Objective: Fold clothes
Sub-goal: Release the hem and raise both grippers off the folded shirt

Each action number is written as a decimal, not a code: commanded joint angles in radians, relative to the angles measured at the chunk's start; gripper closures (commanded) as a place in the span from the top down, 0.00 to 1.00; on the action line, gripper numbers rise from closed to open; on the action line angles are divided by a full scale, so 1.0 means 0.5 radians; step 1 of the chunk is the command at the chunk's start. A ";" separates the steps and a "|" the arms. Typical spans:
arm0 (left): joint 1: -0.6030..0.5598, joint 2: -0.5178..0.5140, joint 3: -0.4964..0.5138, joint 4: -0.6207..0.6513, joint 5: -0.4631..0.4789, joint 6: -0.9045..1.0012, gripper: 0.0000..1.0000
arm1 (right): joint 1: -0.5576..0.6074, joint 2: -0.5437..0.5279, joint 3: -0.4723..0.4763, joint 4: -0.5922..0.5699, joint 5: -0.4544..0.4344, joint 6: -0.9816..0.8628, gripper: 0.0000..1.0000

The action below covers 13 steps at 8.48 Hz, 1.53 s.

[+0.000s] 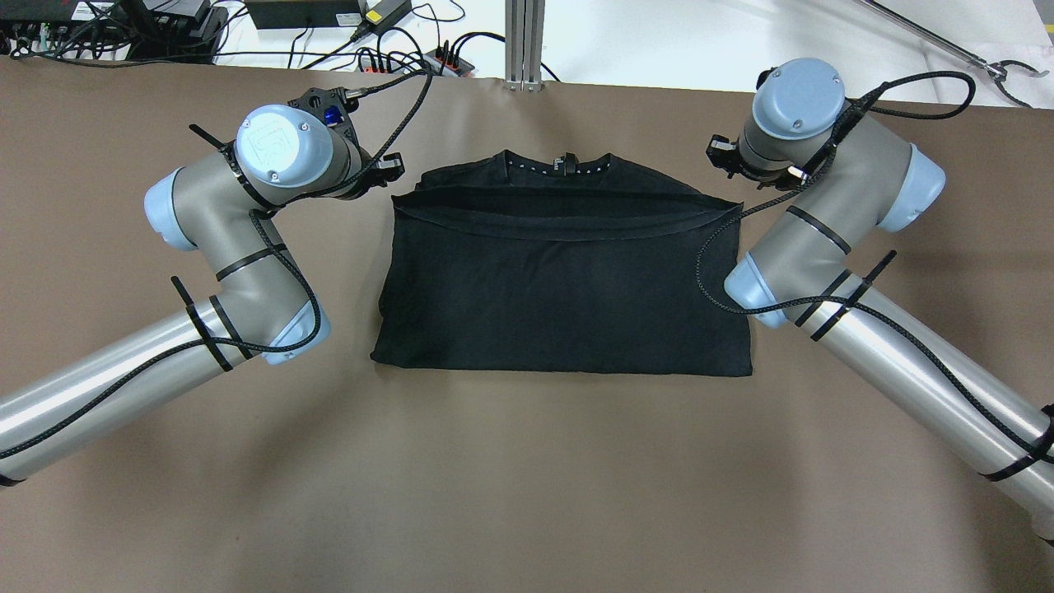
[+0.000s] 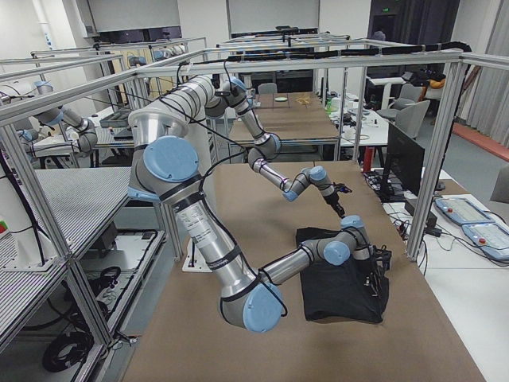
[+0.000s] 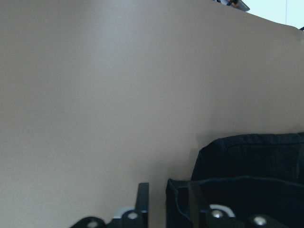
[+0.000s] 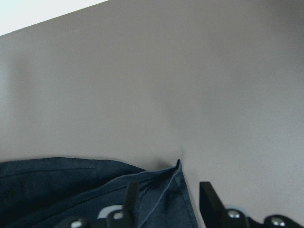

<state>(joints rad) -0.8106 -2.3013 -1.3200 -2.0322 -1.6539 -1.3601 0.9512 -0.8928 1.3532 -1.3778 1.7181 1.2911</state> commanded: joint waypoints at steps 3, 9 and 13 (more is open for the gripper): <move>-0.017 -0.009 0.048 -0.108 -0.009 -0.023 0.61 | -0.125 -0.549 0.628 0.098 0.012 0.109 0.65; -0.060 0.004 -0.035 -0.077 0.019 -0.010 0.62 | -0.610 -0.920 0.825 0.282 -0.184 0.611 0.65; -0.045 -0.008 -0.017 -0.077 0.019 -0.028 0.62 | -0.672 -0.923 0.742 0.323 -0.184 0.621 0.59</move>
<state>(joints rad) -0.8386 -2.3023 -1.3346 -2.0710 -1.6446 -1.3663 0.6262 -1.3525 1.7412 -1.2289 1.6267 1.5975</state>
